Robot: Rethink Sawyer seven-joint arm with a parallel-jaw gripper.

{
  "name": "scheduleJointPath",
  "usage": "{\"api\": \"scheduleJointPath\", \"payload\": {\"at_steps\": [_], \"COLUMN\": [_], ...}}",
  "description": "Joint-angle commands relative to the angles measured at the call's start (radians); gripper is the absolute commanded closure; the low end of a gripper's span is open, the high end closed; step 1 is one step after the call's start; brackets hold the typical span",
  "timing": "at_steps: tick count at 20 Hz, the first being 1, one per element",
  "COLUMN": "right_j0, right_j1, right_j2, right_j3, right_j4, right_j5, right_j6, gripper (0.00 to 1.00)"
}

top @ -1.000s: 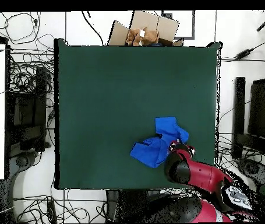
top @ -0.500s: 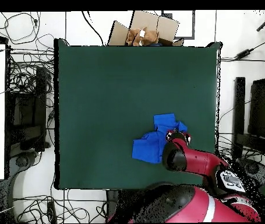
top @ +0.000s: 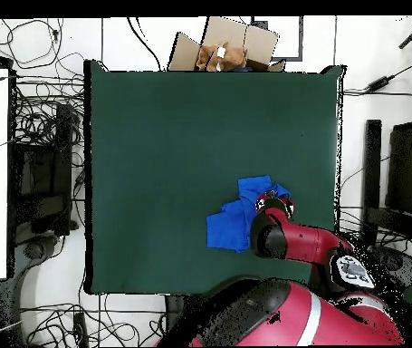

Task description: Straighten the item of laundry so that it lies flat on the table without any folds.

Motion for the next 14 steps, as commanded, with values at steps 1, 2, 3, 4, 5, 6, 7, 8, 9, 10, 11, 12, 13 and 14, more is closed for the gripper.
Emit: {"api": "scheduleJointPath", "payload": {"at_steps": [1, 2, 3, 4, 5, 6, 7, 8, 9, 10, 11, 12, 13, 14], "right_j0": [0.022, 0.023, 0.025, 0.029, 0.030, 0.035, 0.037, 0.037, 0.039, 0.034, 0.026, 0.019, 0.021, 0.023], "right_j1": [0.012, 0.010, 0.011, 0.017, 0.018, 0.022, 0.022, 0.024, 0.025, 0.024, 0.024, 0.023, 0.023, 0.022], "right_j2": [0.106, 0.106, 0.105, 0.102, 0.104, 0.102, 0.104, 0.109, 0.110, 0.121, 0.135, 0.150, 0.148, 0.146], "right_j3": [-0.043, -0.043, -0.043, -0.049, -0.053, -0.060, -0.064, -0.069, -0.073, -0.072, -0.072, -0.072, -0.073, -0.074], "right_j4": [0.010, 0.021, 0.023, 0.025, 0.022, 0.019, 0.016, 0.011, 0.010, 0.004, -0.001, -0.006, -0.006, -0.007], "right_j5": [0.117, 0.138, 0.143, 0.151, 0.156, 0.166, 0.173, 0.176, 0.179, 0.177, 0.182, 0.187, 0.192, 0.198], "right_j6": [0.088, 0.090, 0.089, 0.087, 0.083, 0.075, 0.070, 0.064, 0.064, 0.061, 0.056, 0.051, 0.050, 0.049], "gripper": [0.00, 0.00, 0.00, 0.00, 0.00, 0.00, 0.00, 0.00, 0.00, 0.00, 0.00, 0.00, 0.00, 0.00]}}
